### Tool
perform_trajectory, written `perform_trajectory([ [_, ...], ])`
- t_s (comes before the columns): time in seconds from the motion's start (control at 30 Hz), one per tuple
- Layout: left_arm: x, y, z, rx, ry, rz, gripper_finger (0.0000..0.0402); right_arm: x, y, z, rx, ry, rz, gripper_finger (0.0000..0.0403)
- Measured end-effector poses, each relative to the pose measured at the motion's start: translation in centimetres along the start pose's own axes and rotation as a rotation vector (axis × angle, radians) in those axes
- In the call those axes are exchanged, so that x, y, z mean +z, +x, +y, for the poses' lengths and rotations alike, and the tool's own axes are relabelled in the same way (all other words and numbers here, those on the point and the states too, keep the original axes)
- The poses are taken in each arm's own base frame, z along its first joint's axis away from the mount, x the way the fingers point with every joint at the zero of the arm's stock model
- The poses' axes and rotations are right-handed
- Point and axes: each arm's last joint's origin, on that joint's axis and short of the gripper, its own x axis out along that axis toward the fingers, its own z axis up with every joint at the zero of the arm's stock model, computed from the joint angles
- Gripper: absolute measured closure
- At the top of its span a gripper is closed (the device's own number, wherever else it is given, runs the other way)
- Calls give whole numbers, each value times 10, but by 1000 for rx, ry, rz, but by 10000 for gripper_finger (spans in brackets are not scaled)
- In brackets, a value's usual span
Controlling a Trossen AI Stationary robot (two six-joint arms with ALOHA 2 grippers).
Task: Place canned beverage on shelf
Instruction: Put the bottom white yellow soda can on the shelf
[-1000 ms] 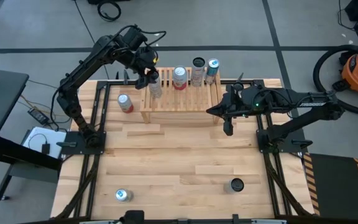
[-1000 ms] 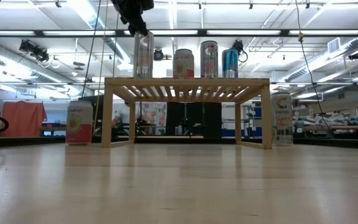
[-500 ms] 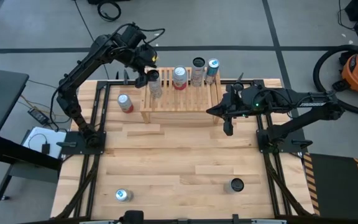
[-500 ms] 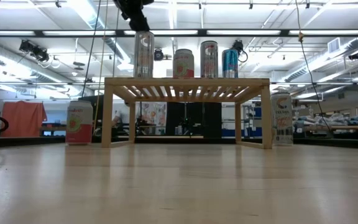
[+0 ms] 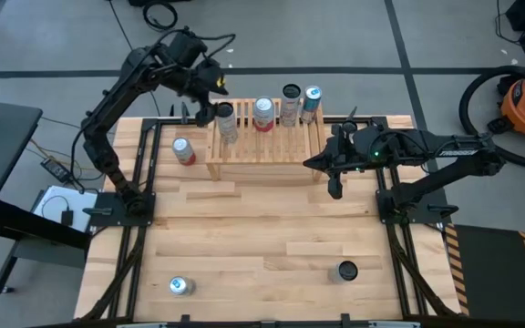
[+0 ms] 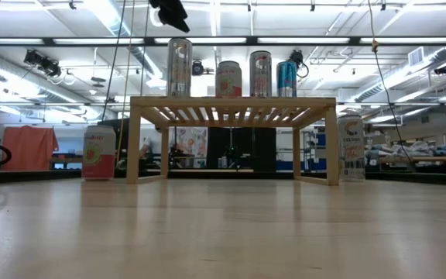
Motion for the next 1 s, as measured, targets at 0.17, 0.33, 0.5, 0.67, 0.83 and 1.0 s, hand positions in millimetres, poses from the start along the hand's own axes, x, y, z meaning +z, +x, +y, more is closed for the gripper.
perform_trajectory([
  [0.17, 10, 7, -24, -55, 56, 7, 95, 0, 0, 0, 0, 0, 0, 393],
  [0.33, 19, 13, -52, -40, 130, 38, 95, 0, 0, 0, 0, 0, 0, 393],
  [0.5, 21, 16, -77, -103, 110, 91, 95, 0, 0, 0, 0, 0, 0, 393],
  [0.67, 23, 17, -101, -163, 123, 120, 95, 0, 0, 0, 5, -4, 1, 393],
  [0.83, 24, 17, -119, -201, 109, 140, 95, 0, 0, 1, 31, -4, 3, 393],
  [1.0, 24, 17, -132, -186, 90, 177, 98, 0, 0, 1, 33, -4, 3, 393],
])
